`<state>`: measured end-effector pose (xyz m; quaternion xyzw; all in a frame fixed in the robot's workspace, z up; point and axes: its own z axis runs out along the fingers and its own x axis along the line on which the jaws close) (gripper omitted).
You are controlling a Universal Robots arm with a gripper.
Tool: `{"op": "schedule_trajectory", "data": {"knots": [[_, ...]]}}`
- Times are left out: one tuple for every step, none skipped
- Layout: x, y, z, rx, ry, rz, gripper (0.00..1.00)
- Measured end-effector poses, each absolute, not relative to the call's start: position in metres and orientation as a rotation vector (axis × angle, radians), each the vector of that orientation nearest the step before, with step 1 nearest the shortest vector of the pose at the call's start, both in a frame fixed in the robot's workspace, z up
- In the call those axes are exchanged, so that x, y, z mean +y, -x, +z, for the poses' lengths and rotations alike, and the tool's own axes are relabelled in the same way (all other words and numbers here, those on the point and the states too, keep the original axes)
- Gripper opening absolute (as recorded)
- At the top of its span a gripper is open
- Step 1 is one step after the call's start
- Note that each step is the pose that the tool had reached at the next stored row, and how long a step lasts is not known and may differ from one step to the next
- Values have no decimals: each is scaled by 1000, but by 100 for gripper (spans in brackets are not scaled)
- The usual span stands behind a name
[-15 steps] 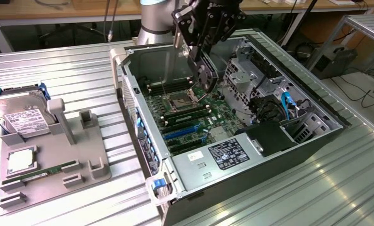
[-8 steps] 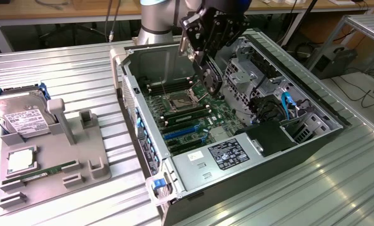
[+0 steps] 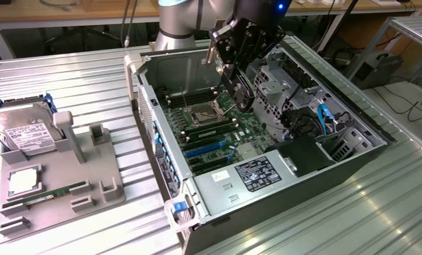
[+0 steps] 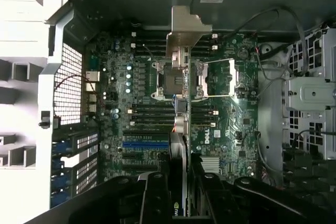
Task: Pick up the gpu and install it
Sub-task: 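Pick up the gpu and move the gpu toward the slot, then insert the gpu into the slot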
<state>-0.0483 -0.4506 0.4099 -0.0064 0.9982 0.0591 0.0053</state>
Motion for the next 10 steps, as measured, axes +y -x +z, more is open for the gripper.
{"op": "schedule_trajectory", "data": {"knots": [[-451, 48, 410, 3126, 20, 185, 26], [-451, 48, 410, 3126, 20, 185, 26], [-451, 48, 410, 3126, 20, 185, 26], [-451, 48, 410, 3127, 20, 185, 26], [-451, 48, 410, 3127, 20, 185, 26], [-451, 48, 410, 3126, 20, 185, 26], [-451, 48, 410, 3127, 20, 185, 26], [-451, 48, 410, 3126, 20, 185, 26], [-451, 48, 410, 3127, 20, 185, 26], [-451, 48, 410, 3127, 20, 185, 26]]}}
